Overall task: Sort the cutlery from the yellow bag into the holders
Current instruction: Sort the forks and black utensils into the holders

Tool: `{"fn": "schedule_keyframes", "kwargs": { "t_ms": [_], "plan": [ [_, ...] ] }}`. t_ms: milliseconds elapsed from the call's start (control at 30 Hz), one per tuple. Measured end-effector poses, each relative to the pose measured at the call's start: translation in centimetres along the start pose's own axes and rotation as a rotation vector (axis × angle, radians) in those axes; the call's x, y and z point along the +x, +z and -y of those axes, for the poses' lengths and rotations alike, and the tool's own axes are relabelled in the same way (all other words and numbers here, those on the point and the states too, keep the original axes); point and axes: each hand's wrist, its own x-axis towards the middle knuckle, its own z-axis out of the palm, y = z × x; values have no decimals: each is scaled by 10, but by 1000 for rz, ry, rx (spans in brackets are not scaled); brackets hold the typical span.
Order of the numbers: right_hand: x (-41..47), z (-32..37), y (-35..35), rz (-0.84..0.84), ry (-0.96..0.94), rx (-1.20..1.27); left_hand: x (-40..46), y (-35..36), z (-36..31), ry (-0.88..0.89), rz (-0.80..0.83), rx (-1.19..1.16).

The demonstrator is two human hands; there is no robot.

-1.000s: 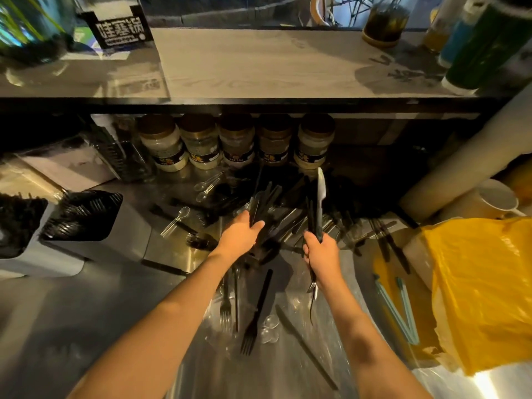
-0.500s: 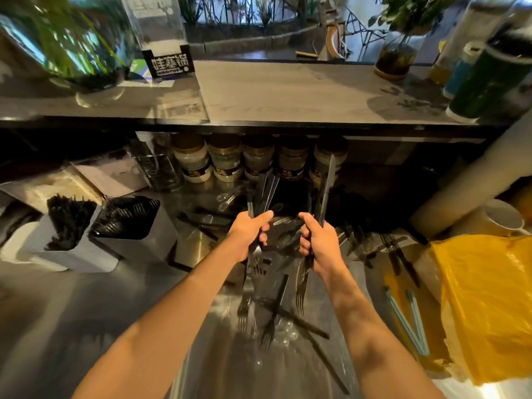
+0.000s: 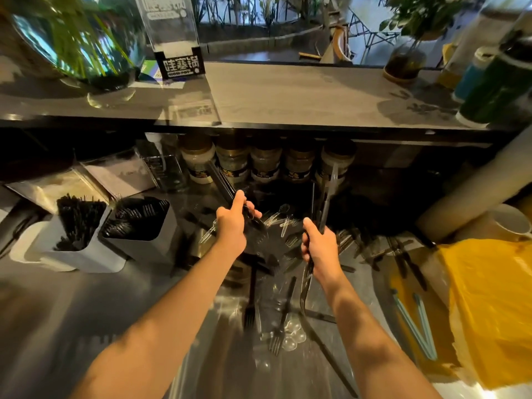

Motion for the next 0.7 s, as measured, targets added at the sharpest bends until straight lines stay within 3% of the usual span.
{"fn": "schedule_keyframes", "kwargs": {
  "t_ms": [233, 367, 500, 700],
  "plan": [
    [3, -6, 27, -51, 73, 12, -11, 10, -30, -25, 83, -312],
    [-8, -7, 43, -56, 131, 164, -15, 11, -43, -26, 95, -419],
    [-17, -5, 45, -190, 179, 329, -22, 3, -57, -25, 90, -535],
    [-43, 8, 52, -28, 182, 418, -42, -8, -52, 3, 90, -491]
  ]
}}
